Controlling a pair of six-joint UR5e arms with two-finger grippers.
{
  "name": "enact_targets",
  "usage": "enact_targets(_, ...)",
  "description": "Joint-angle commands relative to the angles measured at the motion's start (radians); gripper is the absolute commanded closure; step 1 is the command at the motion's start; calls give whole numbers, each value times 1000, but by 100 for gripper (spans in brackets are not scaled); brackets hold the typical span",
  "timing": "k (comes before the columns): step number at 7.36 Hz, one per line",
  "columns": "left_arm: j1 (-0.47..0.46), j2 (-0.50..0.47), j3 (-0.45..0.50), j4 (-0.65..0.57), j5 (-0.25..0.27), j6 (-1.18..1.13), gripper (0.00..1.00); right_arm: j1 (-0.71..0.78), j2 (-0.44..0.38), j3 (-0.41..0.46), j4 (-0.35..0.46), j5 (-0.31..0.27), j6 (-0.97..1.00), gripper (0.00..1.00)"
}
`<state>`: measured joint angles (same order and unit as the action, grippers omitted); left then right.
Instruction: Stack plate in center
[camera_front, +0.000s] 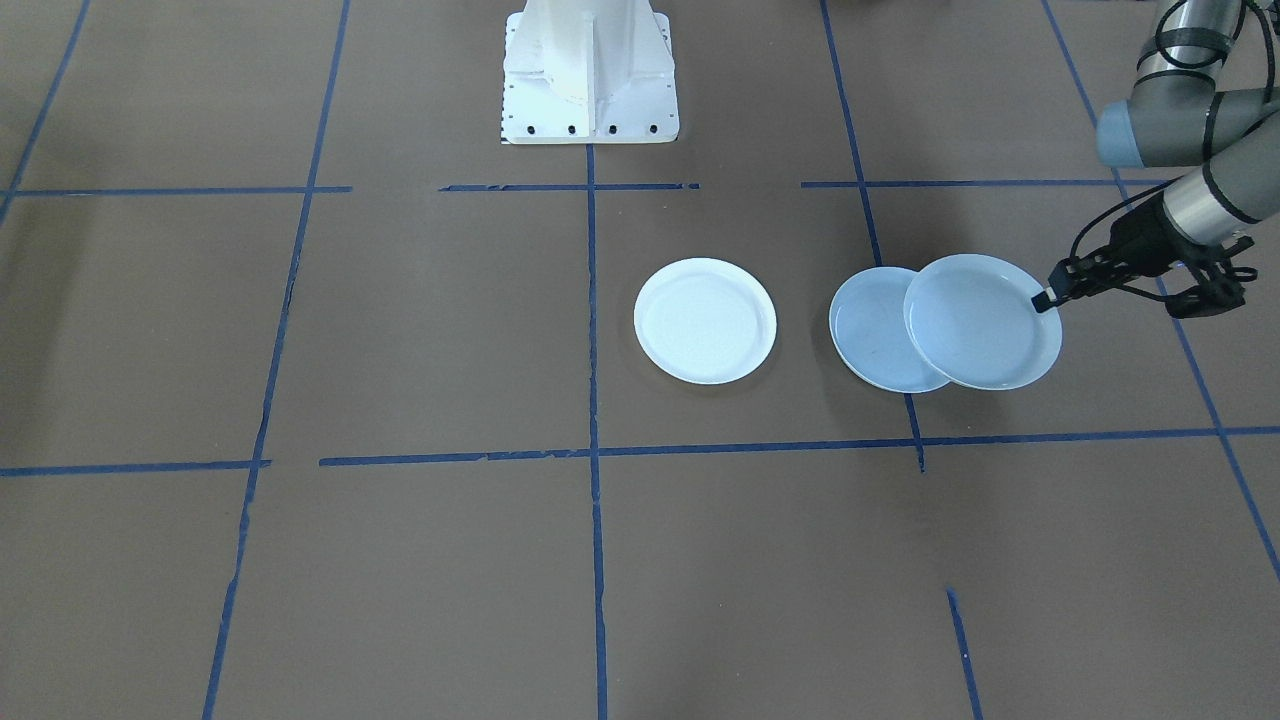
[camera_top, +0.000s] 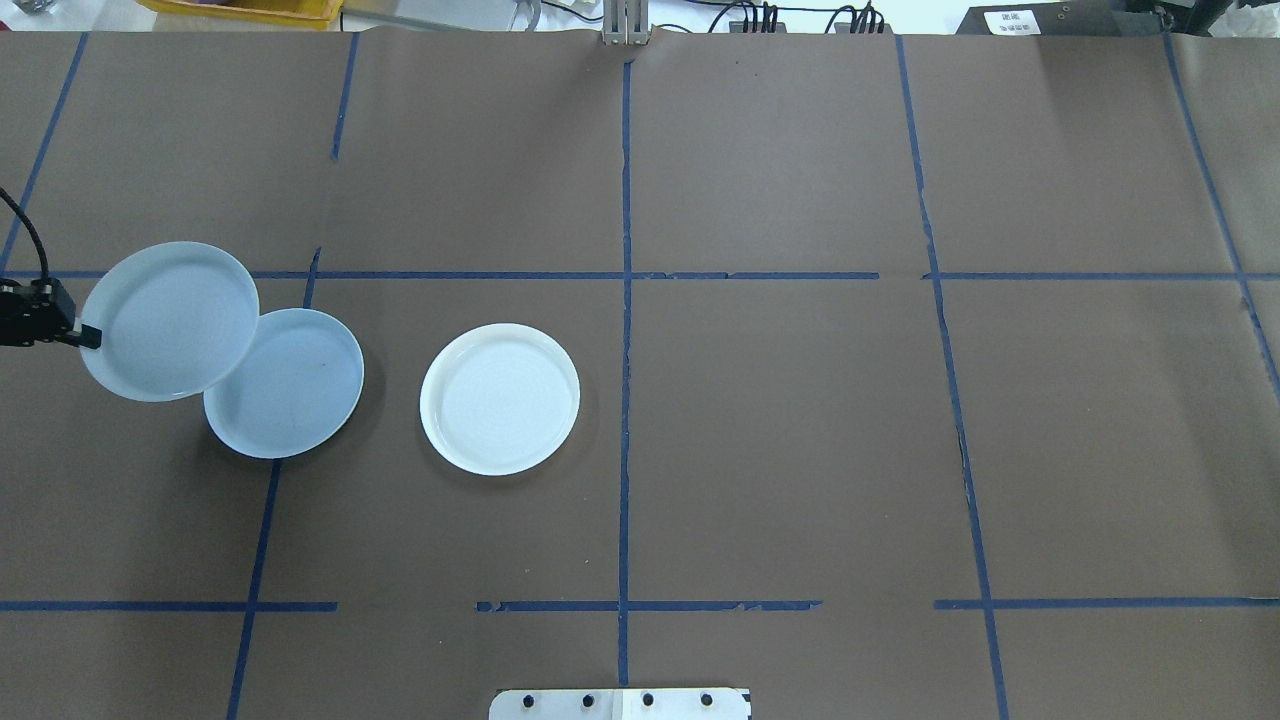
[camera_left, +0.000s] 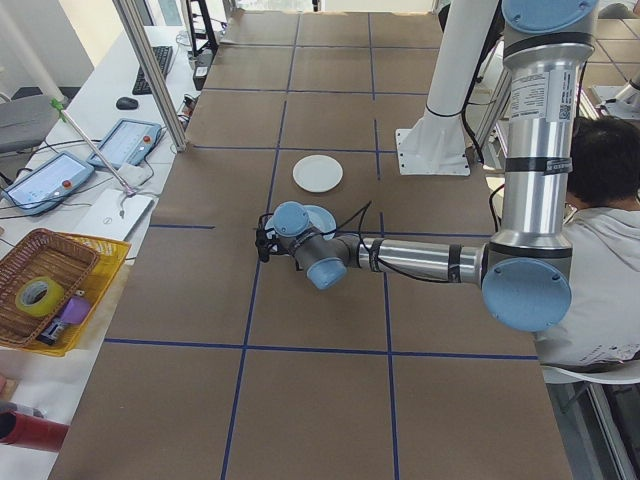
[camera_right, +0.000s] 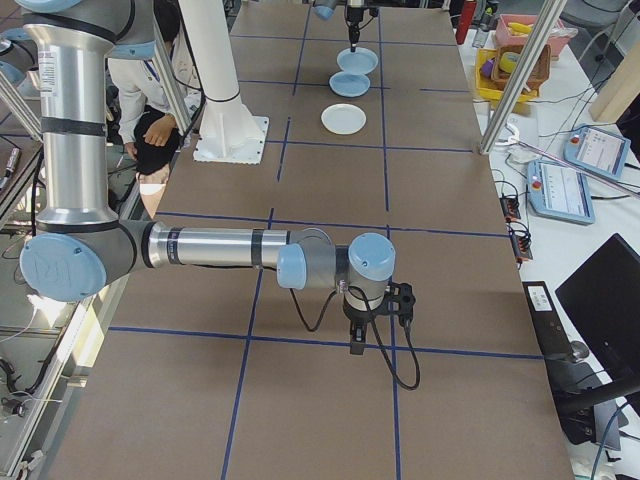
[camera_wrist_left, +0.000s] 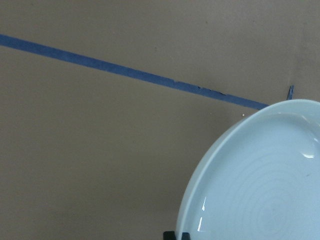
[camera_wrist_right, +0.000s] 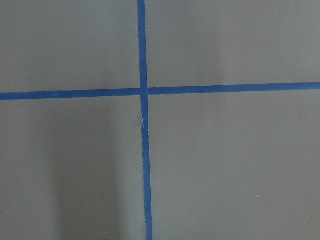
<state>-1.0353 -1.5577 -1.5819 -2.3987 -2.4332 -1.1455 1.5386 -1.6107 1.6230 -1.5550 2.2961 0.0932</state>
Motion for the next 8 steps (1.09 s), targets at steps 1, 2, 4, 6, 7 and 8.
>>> enact_targets(1, 76, -10, -7, -30, 34, -75, 100, 0, 0, 0, 0, 0, 0, 0)
enact_targets(2, 93, -24, -6, -30, 36, -95, 100, 0, 0, 0, 0, 0, 0, 0)
enact_targets(4, 113, -27, -1, -30, 36, -99, 100, 0, 0, 0, 0, 0, 0, 0)
enact_targets(6, 122, -27, -9, -28, 83, -95, 1, 0, 0, 0, 0, 0, 0, 0)
enact_targets(7, 123, -35, -39, -28, 71, -100, 0, 0, 0, 0, 0, -1, 0, 0)
enact_targets(8, 123, -48, -97, -19, 25, -115, 0, 0, 0, 0, 0, -1, 0, 0)
